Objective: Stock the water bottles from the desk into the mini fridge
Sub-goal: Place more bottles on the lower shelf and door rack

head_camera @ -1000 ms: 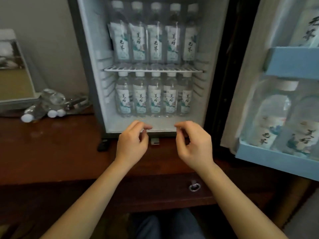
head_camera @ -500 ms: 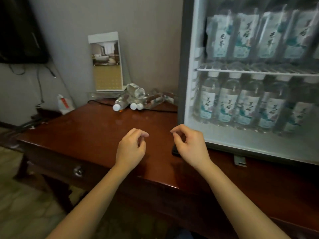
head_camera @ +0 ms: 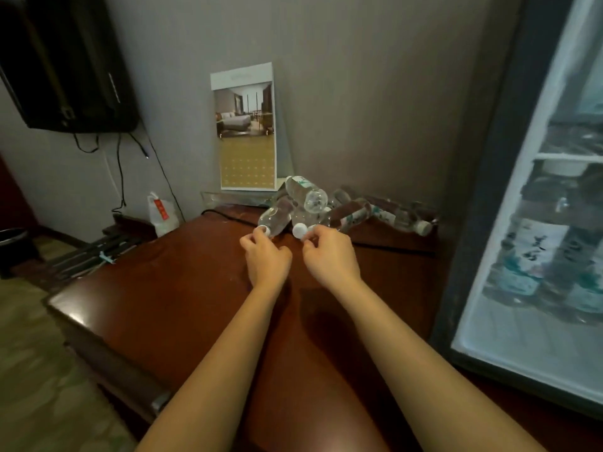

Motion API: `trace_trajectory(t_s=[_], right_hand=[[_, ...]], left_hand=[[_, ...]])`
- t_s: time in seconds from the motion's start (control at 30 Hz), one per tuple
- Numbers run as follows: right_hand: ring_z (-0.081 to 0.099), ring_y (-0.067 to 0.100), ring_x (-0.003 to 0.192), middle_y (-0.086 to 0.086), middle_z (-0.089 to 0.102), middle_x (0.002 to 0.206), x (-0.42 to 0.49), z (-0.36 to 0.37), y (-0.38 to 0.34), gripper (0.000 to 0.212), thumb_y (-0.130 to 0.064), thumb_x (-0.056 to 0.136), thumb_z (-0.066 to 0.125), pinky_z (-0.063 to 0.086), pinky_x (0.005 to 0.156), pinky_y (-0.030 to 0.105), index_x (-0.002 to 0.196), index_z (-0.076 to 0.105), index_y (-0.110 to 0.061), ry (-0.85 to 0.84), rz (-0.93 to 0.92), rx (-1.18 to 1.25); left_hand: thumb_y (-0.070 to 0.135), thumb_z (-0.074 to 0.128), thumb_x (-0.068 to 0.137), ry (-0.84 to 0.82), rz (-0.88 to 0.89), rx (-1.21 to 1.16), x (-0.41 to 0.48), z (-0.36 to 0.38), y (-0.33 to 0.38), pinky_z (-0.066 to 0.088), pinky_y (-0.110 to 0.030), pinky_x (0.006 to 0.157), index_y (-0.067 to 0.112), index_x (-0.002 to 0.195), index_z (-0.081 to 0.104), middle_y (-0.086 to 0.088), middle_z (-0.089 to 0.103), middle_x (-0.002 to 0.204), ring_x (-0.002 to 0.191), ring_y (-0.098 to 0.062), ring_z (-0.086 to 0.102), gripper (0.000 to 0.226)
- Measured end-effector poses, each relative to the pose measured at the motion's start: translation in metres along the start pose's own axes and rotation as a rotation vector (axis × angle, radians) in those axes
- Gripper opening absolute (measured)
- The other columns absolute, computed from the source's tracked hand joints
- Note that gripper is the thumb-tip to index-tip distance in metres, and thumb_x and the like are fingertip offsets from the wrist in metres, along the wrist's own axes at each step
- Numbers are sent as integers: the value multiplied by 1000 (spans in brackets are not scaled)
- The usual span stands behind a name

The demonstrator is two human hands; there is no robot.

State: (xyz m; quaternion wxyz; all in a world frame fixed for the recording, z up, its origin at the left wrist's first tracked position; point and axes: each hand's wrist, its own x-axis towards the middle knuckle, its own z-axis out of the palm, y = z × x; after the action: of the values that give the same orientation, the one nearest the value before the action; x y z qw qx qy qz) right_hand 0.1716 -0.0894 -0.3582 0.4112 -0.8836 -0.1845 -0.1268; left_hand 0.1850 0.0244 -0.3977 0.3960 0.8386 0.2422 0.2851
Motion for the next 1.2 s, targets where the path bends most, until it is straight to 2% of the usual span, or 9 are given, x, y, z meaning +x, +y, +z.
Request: trace_trajectory(t_s=[0.27, 0.4, 0.47, 0.57, 0.7, 0.8, 0.93, 1.07, 1.2], right_hand=[[54, 30, 107, 10, 57, 115, 34, 48, 15, 27, -7, 85, 46, 44, 84, 36, 108, 59, -14, 26, 32, -78], [50, 29, 113, 9, 57, 117, 37, 51, 13, 33, -8, 85, 46, 43, 89, 37, 116, 56, -13, 61, -23, -95], [49, 30, 113, 10, 55, 118, 35, 56, 11, 32, -9, 84, 47, 41, 92, 38, 116, 55, -11, 29, -62, -134], [44, 32, 116, 11, 48, 127, 29, 64, 15, 37, -13, 87, 46, 39, 94, 39, 124, 47, -12, -57, -33, -251], [44, 33, 114, 13, 44, 129, 27, 69, 17, 42, -13, 86, 47, 38, 93, 38, 127, 40, -12, -81, -18, -334], [43, 32, 114, 14, 46, 125, 24, 74, 14, 46, -15, 86, 49, 35, 95, 37, 131, 36, -14, -132, -33, -374], [43, 31, 115, 15, 45, 126, 17, 82, 7, 64, -18, 84, 54, 31, 101, 37, 140, 24, -12, -144, -136, -476], [41, 31, 120, 14, 45, 127, 14, 89, -2, 80, -14, 83, 54, 25, 107, 37, 147, 6, -8, -41, -204, -382], [40, 28, 123, 13, 46, 129, 19, 85, 3, 84, -15, 84, 55, 23, 110, 35, 147, 0, -5, 30, -209, -286]], left_hand=[[8, 53, 85, -80, 177, -35, 49, 3, -38, 30, -34, 104, 21, 146, 25, -7, 19, 154, 135, -26, 31, 68], [9, 55, 86, -201, 188, 9, 59, 1, -45, 25, -33, 109, 20, 146, 28, -7, 23, 154, 140, -23, 26, 67], [10, 58, 84, -233, 229, 19, 60, 2, -46, 32, -31, 105, 19, 143, 35, -8, 34, 148, 134, -24, 36, 64], [12, 59, 81, -194, 245, 71, 62, 1, -43, 38, -27, 84, 20, 127, 48, -8, 46, 125, 111, -28, 51, 48], [22, 64, 78, -250, 260, 150, 56, 8, -38, 40, -31, 65, 26, 100, 47, -4, 41, 102, 82, -26, 53, 28], [30, 58, 82, -199, 259, 133, 52, 10, -35, 29, -27, 53, 30, 86, 40, 4, 36, 90, 66, -15, 46, 18], [33, 57, 83, -125, 229, 125, 50, 3, -34, 28, -27, 52, 26, 80, 40, 8, 34, 83, 65, -15, 45, 19], [30, 66, 79, 124, 286, -42, 47, -13, -21, 33, -29, 58, 22, 82, 46, 7, 40, 87, 69, -14, 44, 22], [11, 67, 70, 335, 313, -216, 47, -34, -15, 32, -16, 65, 19, 81, 54, -3, 54, 91, 75, -9, 46, 19]])
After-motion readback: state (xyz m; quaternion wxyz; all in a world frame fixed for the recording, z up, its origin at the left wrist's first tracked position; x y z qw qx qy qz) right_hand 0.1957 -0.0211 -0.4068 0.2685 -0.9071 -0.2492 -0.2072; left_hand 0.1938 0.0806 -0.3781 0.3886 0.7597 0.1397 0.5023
